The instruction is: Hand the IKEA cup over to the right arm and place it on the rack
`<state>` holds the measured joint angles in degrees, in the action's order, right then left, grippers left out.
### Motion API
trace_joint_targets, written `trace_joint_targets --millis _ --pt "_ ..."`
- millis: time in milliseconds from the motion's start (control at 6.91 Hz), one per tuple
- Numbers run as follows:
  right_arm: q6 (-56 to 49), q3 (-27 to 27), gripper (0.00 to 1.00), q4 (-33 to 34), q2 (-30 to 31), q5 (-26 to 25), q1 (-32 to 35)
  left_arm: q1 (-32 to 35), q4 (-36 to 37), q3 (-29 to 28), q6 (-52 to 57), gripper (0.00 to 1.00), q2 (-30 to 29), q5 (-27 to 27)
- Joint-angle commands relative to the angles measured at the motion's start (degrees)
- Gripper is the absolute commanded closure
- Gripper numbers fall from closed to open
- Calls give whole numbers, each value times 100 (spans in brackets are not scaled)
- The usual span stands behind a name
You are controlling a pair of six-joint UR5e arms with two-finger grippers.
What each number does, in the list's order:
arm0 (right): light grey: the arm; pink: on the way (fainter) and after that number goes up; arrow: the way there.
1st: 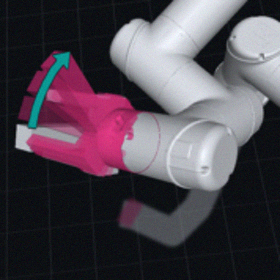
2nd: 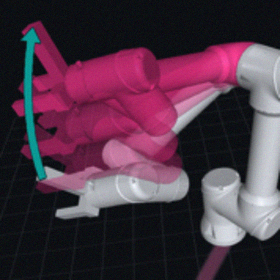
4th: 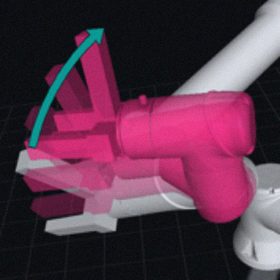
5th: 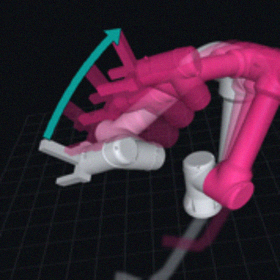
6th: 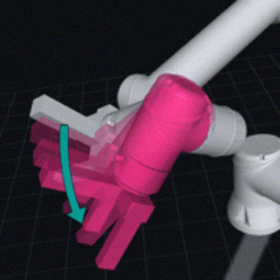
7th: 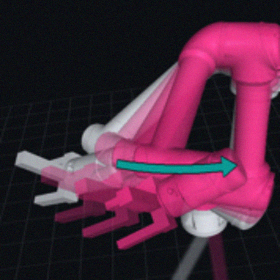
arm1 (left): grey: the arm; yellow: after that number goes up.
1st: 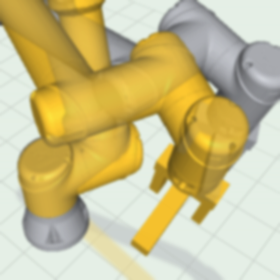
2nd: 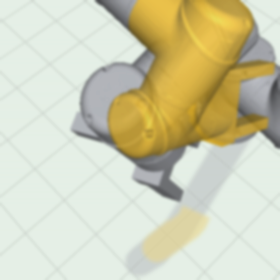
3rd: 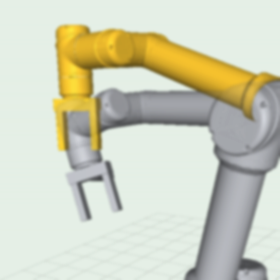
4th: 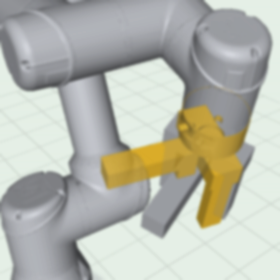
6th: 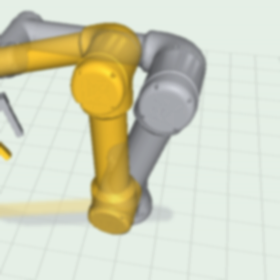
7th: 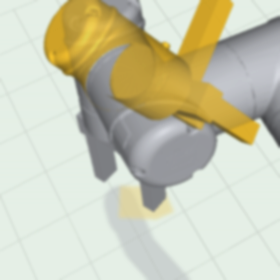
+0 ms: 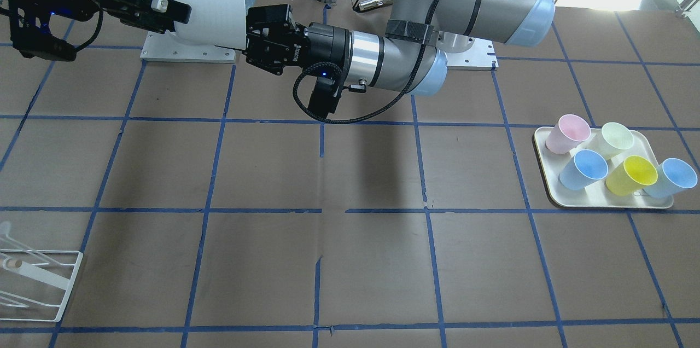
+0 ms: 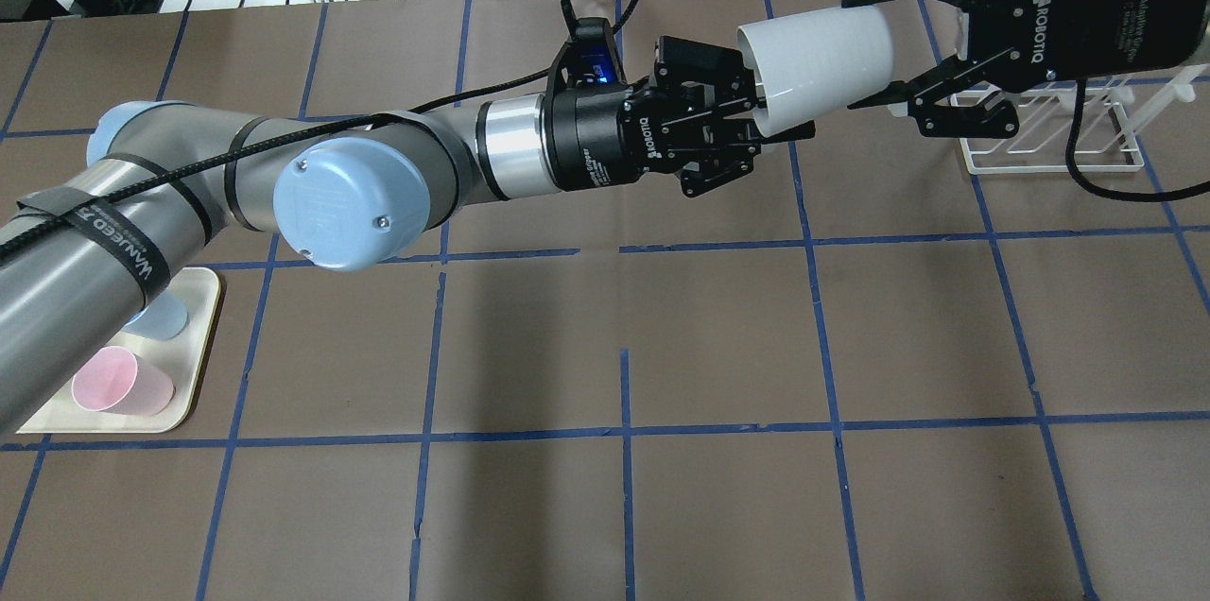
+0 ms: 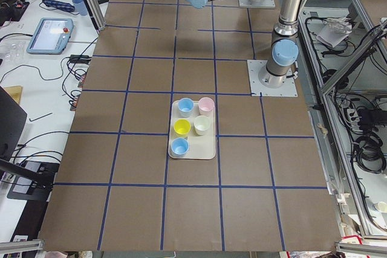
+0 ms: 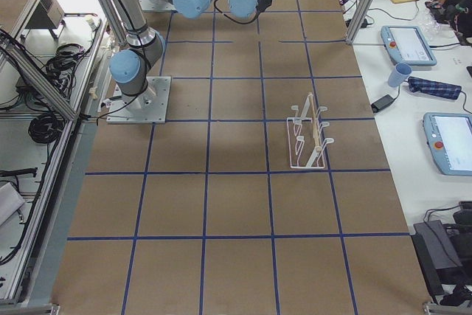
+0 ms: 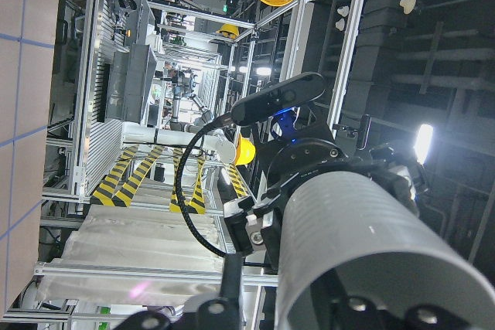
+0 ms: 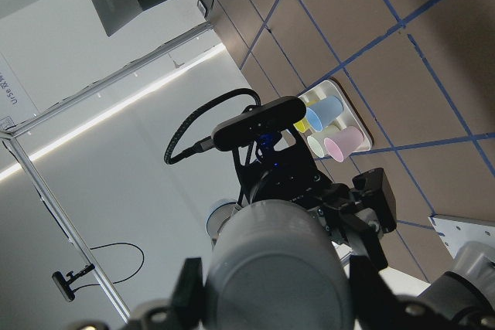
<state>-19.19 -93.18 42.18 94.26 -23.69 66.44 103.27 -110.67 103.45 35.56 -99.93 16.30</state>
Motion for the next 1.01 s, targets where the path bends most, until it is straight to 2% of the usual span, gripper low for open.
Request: trace_joint_targets --millis 0,145,289,579,868 --pt "29 11 61 1 -13 -4 1 -9 -7 -9 -14 55 70 -13" --pt "46 46 67 1 -13 -74 -8 -26 -33 0 -14 49 70 -56" --pt "151 72 74 18 -21 -188 -43 -87 -68 9 4 48 79 -74" --pt "222 98 81 376 -21 -346 -174 -105 -86 9 -5 45 88 -83" --pt "380 125 83 1157 -13 -1090 -402 -114 -95 9 -40 45 88 -92"
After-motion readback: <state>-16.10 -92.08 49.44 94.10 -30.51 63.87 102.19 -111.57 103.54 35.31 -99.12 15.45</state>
